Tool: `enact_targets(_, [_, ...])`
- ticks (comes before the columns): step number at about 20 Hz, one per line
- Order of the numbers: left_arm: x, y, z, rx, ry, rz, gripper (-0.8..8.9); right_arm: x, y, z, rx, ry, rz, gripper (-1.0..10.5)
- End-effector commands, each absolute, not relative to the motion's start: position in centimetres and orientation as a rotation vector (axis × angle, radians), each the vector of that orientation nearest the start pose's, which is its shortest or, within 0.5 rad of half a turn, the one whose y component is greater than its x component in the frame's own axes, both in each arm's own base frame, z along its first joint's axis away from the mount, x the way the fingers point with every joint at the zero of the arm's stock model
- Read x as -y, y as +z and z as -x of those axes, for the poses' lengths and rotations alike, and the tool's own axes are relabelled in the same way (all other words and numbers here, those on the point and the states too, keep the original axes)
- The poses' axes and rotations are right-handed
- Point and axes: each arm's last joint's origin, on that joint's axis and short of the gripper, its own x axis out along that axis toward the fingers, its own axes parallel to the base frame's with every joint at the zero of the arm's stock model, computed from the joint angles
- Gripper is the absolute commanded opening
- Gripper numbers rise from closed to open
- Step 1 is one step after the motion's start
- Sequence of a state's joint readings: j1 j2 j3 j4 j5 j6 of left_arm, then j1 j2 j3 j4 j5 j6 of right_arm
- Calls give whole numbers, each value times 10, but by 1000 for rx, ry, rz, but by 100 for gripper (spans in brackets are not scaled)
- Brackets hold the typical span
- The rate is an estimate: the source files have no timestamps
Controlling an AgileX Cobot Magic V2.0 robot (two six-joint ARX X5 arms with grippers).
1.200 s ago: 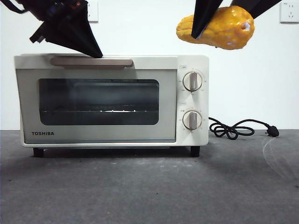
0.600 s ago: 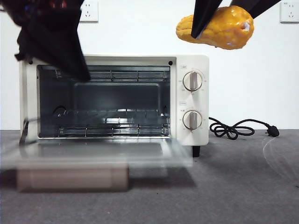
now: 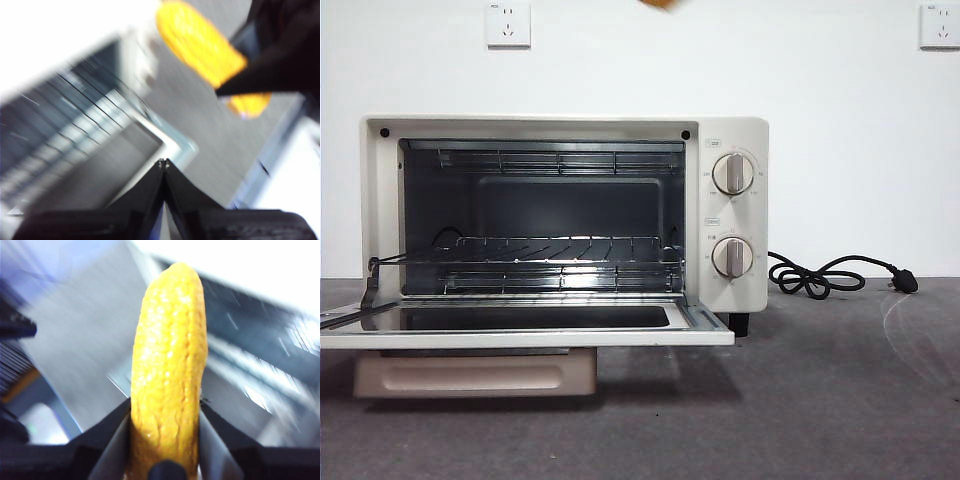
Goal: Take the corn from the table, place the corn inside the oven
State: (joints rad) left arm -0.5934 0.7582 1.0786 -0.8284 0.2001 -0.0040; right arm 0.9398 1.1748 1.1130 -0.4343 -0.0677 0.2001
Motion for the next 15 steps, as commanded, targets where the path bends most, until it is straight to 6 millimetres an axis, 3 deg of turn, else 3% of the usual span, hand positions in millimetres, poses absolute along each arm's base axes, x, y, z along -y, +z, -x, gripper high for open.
enact_targets(1, [55,384,-74,-387,-714,-31,-6,-216,356,-140,-418,1002,76,-12])
enact_targets(8, [10,393,-15,-140,-590,78,-5,-254,352,-124,-199,1031,251,-12])
enact_targets(15, [-9,391,11,-39,-545,127,-6,-298,315,-125,-123,1001,540,-12])
